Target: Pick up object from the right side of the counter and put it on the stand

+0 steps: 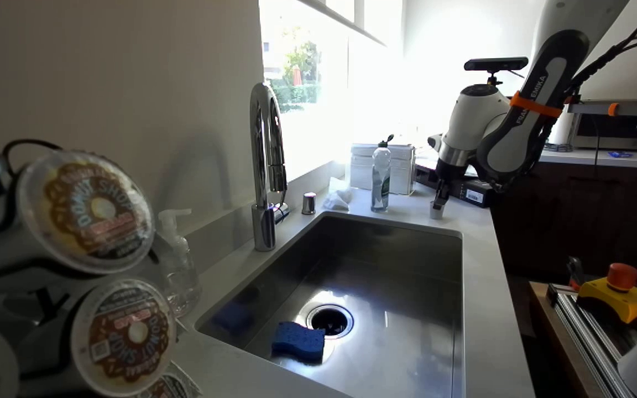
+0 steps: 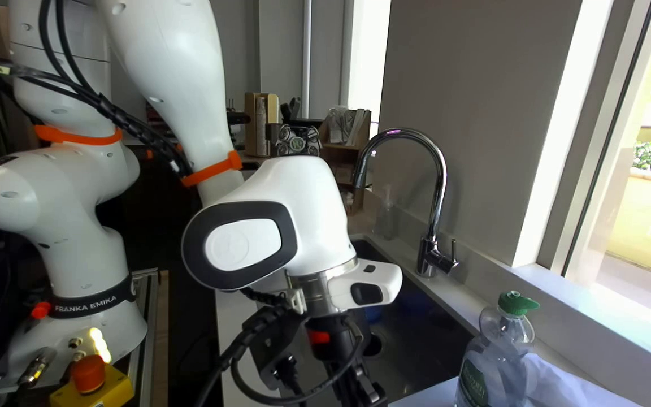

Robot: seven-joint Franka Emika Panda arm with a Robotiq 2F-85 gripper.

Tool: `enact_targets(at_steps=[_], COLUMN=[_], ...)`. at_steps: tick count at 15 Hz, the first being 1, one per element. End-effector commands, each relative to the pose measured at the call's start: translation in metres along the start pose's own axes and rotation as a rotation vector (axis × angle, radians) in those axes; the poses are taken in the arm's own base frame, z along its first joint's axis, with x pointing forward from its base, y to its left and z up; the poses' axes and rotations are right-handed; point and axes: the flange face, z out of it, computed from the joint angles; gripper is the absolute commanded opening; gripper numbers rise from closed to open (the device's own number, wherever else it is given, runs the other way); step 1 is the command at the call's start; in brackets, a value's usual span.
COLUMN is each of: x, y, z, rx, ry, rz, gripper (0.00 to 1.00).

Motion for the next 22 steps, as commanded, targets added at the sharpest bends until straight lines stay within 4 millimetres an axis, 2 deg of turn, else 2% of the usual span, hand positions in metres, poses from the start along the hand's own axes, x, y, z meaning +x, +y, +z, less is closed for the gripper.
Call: enact_targets(at_steps=[1, 5, 16, 22], x=[0.0, 0.003, 0.004, 0.003], y=[-0.005, -0.006, -0.009, -0.021], z=[0.004, 0.004, -0.003, -0.03], rx=[0.0, -0.001, 0.013, 0.03], ry=[0.014, 0.015, 0.024, 0.084], rz=[-0.007, -0.012, -0.003, -0.003], gripper=[0.16, 0.0, 0.01, 0.01])
